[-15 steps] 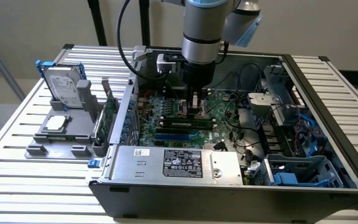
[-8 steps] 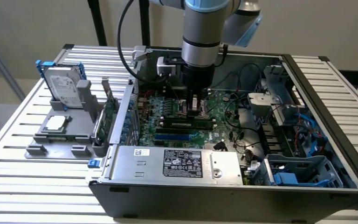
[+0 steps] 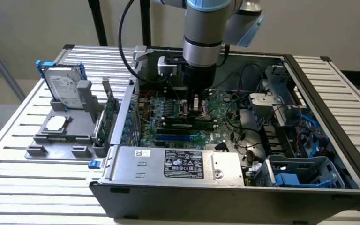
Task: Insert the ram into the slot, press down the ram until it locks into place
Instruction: 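Press down the ram until it locks into place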
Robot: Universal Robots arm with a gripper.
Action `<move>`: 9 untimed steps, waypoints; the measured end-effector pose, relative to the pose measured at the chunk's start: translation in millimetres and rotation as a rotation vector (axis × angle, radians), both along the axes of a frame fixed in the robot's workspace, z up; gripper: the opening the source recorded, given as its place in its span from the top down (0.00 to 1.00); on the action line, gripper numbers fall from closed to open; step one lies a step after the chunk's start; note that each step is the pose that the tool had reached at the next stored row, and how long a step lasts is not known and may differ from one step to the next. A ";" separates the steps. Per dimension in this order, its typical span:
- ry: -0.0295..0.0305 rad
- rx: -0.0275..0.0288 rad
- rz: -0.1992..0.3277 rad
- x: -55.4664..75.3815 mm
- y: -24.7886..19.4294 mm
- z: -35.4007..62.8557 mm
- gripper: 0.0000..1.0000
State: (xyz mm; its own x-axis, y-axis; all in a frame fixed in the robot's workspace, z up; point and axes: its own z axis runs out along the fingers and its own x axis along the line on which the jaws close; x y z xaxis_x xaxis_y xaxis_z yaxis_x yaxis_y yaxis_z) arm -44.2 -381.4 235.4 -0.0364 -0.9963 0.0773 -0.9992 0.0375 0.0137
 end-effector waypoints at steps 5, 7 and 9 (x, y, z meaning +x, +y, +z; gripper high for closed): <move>0.0014 0.0002 0.000 0.3 0.0 14.8 0.89; 0.0014 0.0003 0.000 0.3 0.0 14.9 0.89; 0.0015 0.0001 0.000 0.3 0.0 14.9 0.89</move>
